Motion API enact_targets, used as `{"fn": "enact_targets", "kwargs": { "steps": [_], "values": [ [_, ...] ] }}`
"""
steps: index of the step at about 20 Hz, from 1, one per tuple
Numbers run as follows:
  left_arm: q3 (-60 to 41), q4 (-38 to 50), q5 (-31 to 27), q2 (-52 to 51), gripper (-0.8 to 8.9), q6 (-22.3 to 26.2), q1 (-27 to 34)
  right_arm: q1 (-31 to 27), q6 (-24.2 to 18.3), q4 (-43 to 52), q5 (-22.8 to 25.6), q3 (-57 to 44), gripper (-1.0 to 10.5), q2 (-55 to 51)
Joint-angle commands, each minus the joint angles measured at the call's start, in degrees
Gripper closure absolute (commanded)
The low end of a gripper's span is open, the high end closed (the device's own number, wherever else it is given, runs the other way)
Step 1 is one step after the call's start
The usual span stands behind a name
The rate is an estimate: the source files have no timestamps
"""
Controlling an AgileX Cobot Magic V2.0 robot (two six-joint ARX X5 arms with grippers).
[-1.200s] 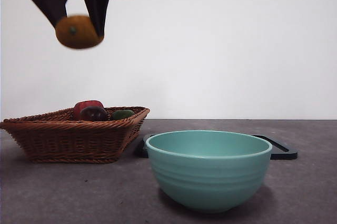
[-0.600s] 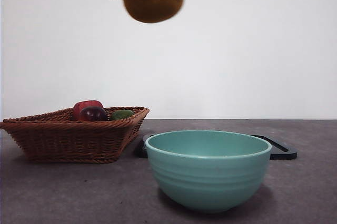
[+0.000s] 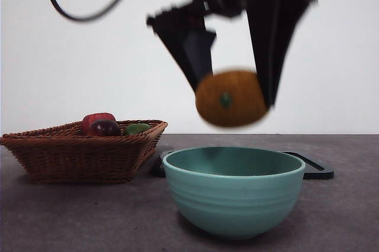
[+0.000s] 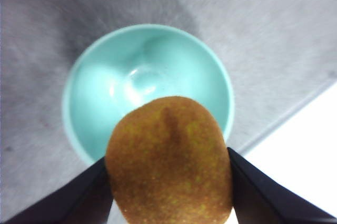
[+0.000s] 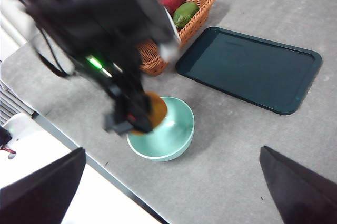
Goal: Pick up the wifruite, put it on the bowl, pick up the plate, put it on desk
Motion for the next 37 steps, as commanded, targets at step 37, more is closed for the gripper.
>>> {"fn": "enact_targets", "kwargs": {
  "steps": [37],
  "values": [
    [1.4,5.5,-2.0,-6.4,2.68,4.3,0.3,0.2,-0.6,0.5,-0.1,1.1,3.6,0.1]
  ]
}}
